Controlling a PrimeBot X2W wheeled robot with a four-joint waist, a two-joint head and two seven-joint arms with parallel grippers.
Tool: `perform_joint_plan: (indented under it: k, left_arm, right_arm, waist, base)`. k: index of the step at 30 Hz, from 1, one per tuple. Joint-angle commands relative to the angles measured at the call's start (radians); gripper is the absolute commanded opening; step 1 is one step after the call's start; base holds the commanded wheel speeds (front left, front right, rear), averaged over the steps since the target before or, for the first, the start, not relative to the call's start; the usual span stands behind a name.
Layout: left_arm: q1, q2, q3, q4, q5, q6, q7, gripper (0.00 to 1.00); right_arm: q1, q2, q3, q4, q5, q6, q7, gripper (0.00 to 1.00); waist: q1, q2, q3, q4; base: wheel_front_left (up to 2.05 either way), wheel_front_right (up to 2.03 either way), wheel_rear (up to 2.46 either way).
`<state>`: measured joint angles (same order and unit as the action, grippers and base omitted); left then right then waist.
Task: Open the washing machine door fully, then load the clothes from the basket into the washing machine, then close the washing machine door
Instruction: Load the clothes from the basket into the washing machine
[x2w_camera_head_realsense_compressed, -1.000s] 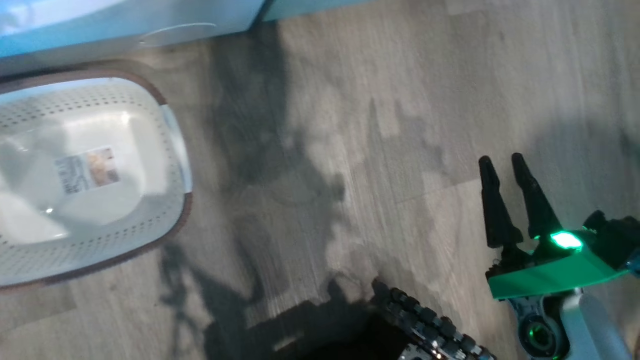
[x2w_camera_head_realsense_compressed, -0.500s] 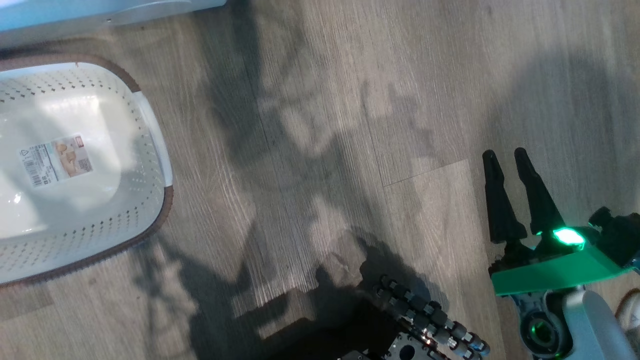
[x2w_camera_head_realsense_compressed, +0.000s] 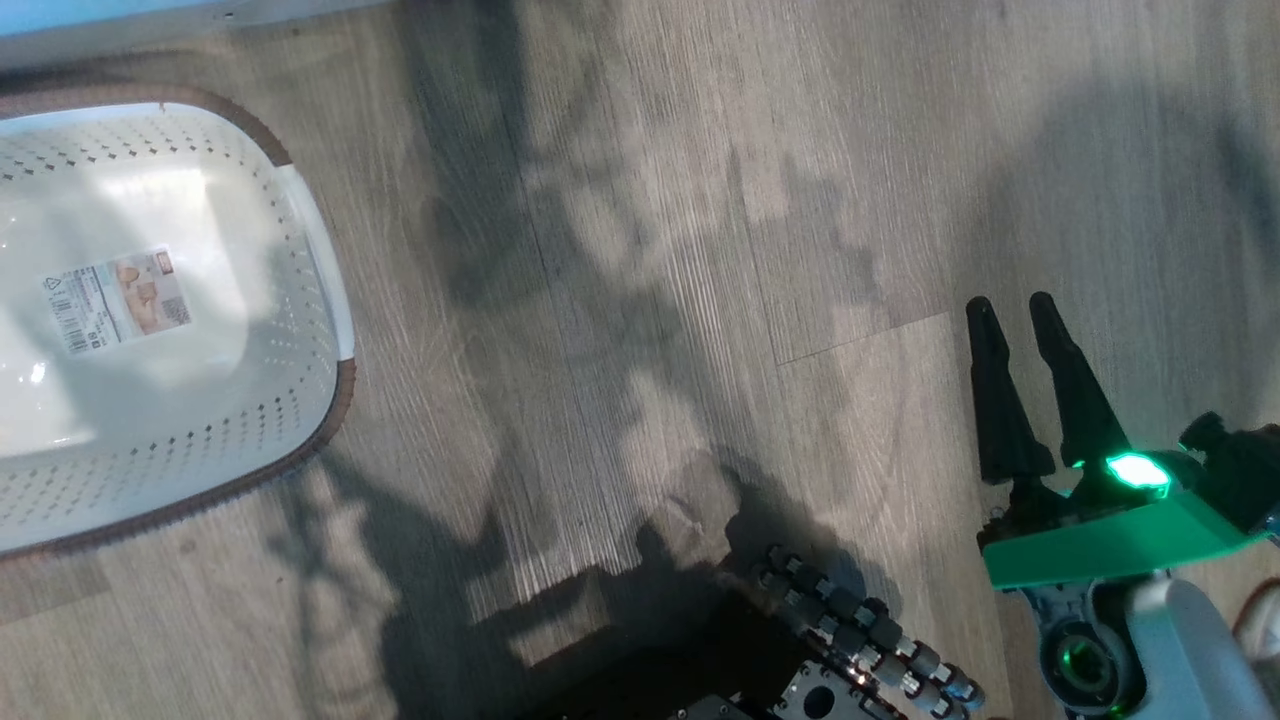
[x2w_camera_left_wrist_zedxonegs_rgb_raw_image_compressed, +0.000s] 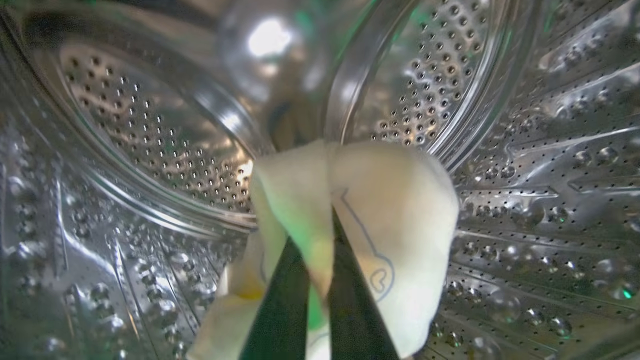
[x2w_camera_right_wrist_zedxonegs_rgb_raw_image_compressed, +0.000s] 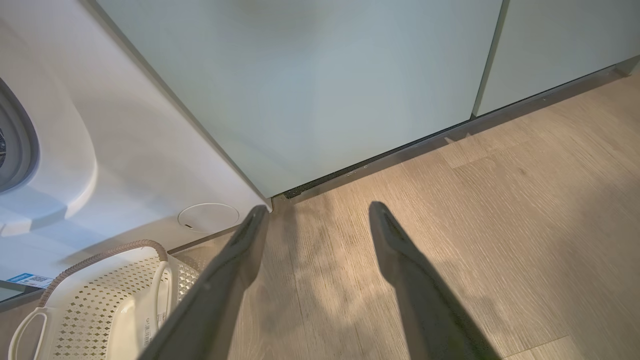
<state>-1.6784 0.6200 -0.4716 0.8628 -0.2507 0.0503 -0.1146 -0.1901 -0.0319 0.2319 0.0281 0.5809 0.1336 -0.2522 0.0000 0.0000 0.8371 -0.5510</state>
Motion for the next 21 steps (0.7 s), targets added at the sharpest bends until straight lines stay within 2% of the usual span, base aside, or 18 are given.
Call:
perform_joint_plan:
  k: [1,4,11,12,13,14,17,21]
  left_arm:
    - [-0.009,0.019,0.023,-0.016,-0.010,-0.007,0.009,0.00]
    - [-0.008,0.006,0.032,0.013,-0.038,-0.019,0.033,0.00]
    - [-0.011,-0.019,0.043,0.080,-0.098,-0.036,0.216,0.00]
    - [-0.017,-0.019,0.045,0.066,-0.098,-0.034,0.203,0.00]
    - [-0.014,-0.013,0.046,0.045,-0.094,-0.030,0.157,1.00]
    - [-0.005,-0.010,0.047,0.040,-0.094,-0.028,0.135,1.00]
    - [0.013,-0.017,0.046,0.058,-0.111,-0.024,0.205,1.00]
    - [0.074,-0.038,0.060,0.015,-0.142,-0.003,0.198,1.00]
  right_arm:
    - [0.018,-0.018,0.013,-0.019,-0.004,-0.003,-0.010,1.00]
    - [0.010,-0.018,0.019,-0.016,-0.009,-0.003,-0.010,1.00]
    - [-0.011,-0.018,0.031,-0.006,-0.021,-0.003,-0.010,1.00]
    - [-0.014,-0.018,0.033,-0.005,-0.022,-0.003,-0.010,1.00]
    - [-0.018,-0.018,0.035,-0.004,-0.022,-0.003,-0.010,1.00]
    - [-0.023,-0.018,0.037,-0.003,-0.021,-0.003,-0.010,1.00]
    - [-0.027,-0.018,0.036,0.004,-0.029,-0.003,-0.010,1.00]
    - [-0.023,-0.018,0.010,0.006,-0.047,-0.003,-0.010,1.00]
  waist:
    - [0.0000,0.0000,0.000,0.002]
    - [0.0000,0.0000,0.000,0.004]
    - [0.0000,0.0000,-0.011,0.009]
    - [0.0000,0.0000,-0.010,0.008]
    - [0.0000,0.0000,-0.010,0.006]
    - [0.0000,0.0000,-0.013,0.005]
    - [0.0000,0.0000,-0.034,0.008]
    - [0.0000,0.0000,-0.064,0.032]
  base:
    - [0.00,0.00,0.00]
    - [0.00,0.00,0.00]
    - [0.00,0.00,0.00]
    - [0.00,0.00,0.00]
    - [0.00,0.00,0.00]
    - [0.00,0.00,0.00]
    - [0.00,0.00,0.00]
    - [0.00,0.00,0.00]
